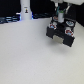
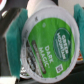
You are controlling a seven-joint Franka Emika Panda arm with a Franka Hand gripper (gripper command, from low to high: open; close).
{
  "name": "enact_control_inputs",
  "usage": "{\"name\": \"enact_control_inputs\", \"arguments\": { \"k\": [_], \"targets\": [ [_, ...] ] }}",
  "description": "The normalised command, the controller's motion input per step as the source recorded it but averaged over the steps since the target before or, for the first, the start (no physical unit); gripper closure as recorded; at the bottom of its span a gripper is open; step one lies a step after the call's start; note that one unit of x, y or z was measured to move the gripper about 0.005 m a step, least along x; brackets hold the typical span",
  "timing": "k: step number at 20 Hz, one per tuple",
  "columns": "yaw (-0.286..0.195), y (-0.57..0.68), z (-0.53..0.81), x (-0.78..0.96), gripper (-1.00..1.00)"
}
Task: Open the kcup holder, insert the kcup into the holder, and close the kcup holder
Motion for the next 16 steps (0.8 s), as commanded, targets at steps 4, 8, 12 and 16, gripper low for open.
{"name": "enact_control_inputs", "arguments": {
  "k": [4,8,12,16],
  "targets": [
    [-0.005,0.06,-0.12,0.07,1.00],
    [-0.008,0.03,-0.11,0.06,1.00],
    [-0.009,0.00,0.02,0.24,1.00],
    [-0.033,-0.01,0.36,0.38,1.00]
  ]
}}
